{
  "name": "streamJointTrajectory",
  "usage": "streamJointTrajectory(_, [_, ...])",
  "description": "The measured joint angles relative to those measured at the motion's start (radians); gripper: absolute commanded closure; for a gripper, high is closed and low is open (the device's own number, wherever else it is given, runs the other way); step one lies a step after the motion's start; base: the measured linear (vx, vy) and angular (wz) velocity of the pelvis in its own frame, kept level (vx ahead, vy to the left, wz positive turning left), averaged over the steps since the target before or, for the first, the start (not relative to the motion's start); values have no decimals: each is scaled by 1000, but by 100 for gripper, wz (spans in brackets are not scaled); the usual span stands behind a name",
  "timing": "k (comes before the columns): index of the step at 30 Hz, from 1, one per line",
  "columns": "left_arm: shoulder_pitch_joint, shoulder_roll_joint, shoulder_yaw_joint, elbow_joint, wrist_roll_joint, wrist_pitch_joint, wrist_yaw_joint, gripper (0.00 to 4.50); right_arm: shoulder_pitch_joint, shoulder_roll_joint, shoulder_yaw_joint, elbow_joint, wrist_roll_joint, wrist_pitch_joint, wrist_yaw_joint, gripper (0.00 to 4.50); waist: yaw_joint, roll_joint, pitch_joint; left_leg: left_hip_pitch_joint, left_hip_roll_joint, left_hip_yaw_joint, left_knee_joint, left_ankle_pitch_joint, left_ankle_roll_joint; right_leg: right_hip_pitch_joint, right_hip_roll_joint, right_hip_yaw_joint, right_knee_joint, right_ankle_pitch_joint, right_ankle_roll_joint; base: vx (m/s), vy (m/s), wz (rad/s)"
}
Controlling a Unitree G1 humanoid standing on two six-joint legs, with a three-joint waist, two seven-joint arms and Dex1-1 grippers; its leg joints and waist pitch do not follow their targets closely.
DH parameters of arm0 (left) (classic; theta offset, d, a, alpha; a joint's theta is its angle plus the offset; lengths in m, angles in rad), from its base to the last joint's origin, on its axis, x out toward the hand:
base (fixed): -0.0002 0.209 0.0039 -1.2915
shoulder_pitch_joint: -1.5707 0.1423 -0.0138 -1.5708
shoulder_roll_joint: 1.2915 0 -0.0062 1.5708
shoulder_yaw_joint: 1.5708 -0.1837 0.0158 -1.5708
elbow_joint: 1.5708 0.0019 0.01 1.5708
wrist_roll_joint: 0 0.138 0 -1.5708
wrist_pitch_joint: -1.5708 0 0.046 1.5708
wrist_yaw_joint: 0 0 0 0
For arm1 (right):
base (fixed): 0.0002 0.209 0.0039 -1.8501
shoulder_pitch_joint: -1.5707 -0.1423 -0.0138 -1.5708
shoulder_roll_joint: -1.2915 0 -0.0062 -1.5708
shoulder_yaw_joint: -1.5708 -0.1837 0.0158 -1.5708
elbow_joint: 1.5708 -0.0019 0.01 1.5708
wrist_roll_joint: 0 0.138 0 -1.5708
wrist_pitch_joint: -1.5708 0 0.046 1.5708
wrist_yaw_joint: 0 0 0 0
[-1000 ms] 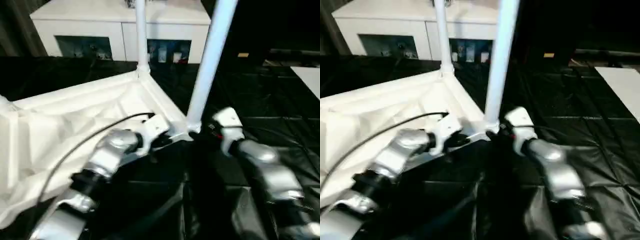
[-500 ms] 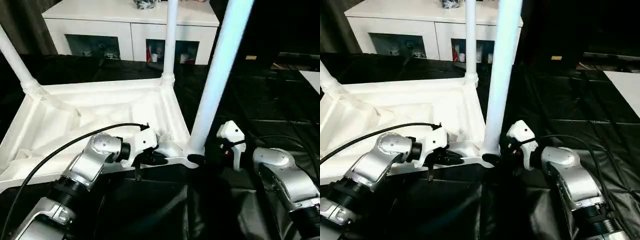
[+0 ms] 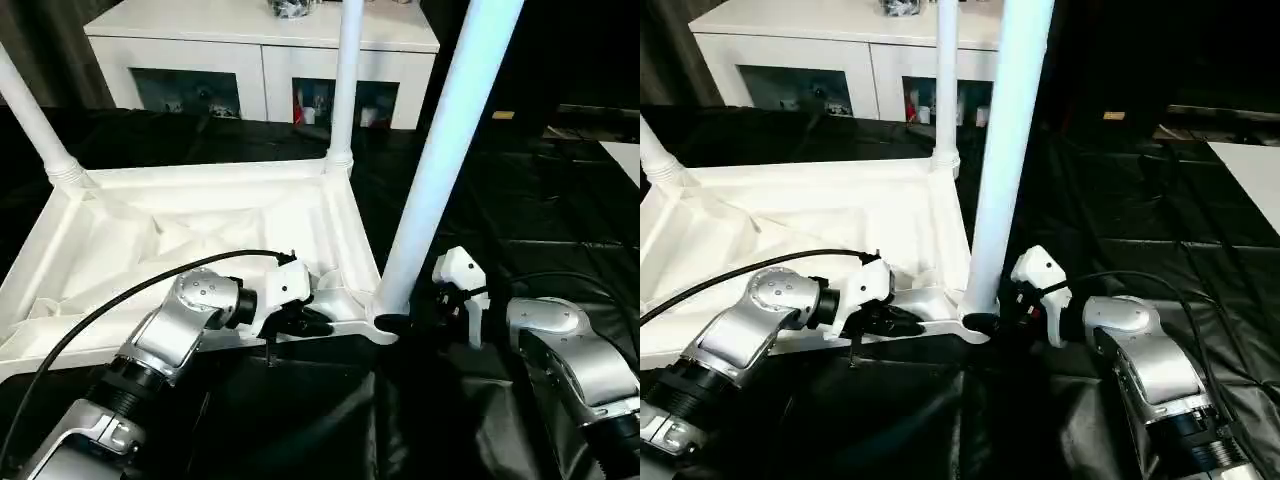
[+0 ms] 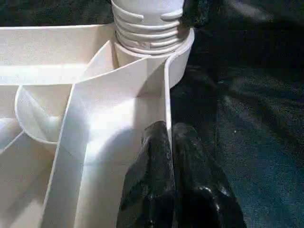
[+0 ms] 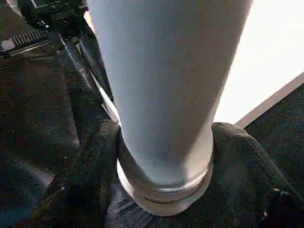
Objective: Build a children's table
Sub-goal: Rotate leg to tighten
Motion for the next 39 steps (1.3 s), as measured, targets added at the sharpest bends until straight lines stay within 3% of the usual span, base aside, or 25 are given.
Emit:
streamJointTrajectory(3, [-15, -38, 23, 29, 17, 39, 92, 450, -34, 91, -13, 74, -27, -6, -142, 186, -12, 0, 0, 3, 0, 0, 0, 0, 0, 3, 0, 0, 0, 1, -1, 0, 0, 0])
streamJointTrajectory(7, [-85, -155, 62, 145, 47, 97, 275, 450, -105, 286, -104, 194, -45, 17, -462, 187, -31, -1, -1, 3, 0, -1, 3, 1, -1, 3, 0, 0, -1, 0, 1, 0, 0, 0])
streamJointTrajectory(11, [-146, -247, 73, 226, 65, 146, 422, 450, -172, 412, -148, 266, -86, 25, -735, 189, -32, -1, -1, 4, -1, -1, 2, 1, -2, 4, 0, 0, -1, 0, 1, 0, 0, 0])
streamJointTrajectory(14, [-192, -333, 83, 300, 97, 157, 548, 450, -244, 516, -177, 370, -146, -25, -961, 189, -31, -1, -1, 3, -1, -2, 2, 1, -2, 4, 0, 0, -2, 0, 1, 0, 0, 0])
streamJointTrajectory(17, [-199, -356, 82, 313, 107, 155, 580, 450, -266, 532, -178, 416, -162, -60, -994, 189, -30, 1, -2, 3, -1, -2, 2, 1, -2, 4, 0, 0, -3, 1, 0, 0, 0, 0])
streamJointTrajectory(18, [-199, -354, 80, 313, 111, 145, 577, 450, -262, 530, -178, 419, -167, -78, -982, 154, -30, 2, -3, 3, -1, -2, 1, 1, -2, 4, 0, 0, -3, 2, -2, 0, 0, 0])
streamJointTrajectory(26, [-186, -315, 68, 282, 111, 117, 526, 450, -213, 460, -142, 357, -182, -95, -841, 71, -28, 3, -2, 1, 0, -2, -3, 1, -2, 0, 1, -1, -2, 2, -2, 0, 0, 0])
streamJointTrajectory(32, [-116, -188, 49, 191, 93, 23, 366, 450, -135, 236, -97, 187, -106, -82, -475, 26, -19, 4, -1, -1, 1, -2, -4, 1, -2, -3, 1, -2, -2, 1, -1, 0, 0, 0])
streamJointTrajectory(36, [-49, -70, 38, 100, 32, -18, 157, 450, -52, 19, -76, 58, -59, -65, -204, 4, 0, 5, -1, -2, 1, -1, -2, 1, -2, -1, 1, -2, -3, 0, -1, 0, 0, 0])
streamJointTrajectory(39, [-32, -24, 36, 83, -1, -31, 54, 450, -25, -36, -67, 19, -29, -35, -95, 4, 3, 5, -1, -1, 1, -1, -2, 1, -2, -1, 1, -2, -2, 0, -1, 0, 0, 0])
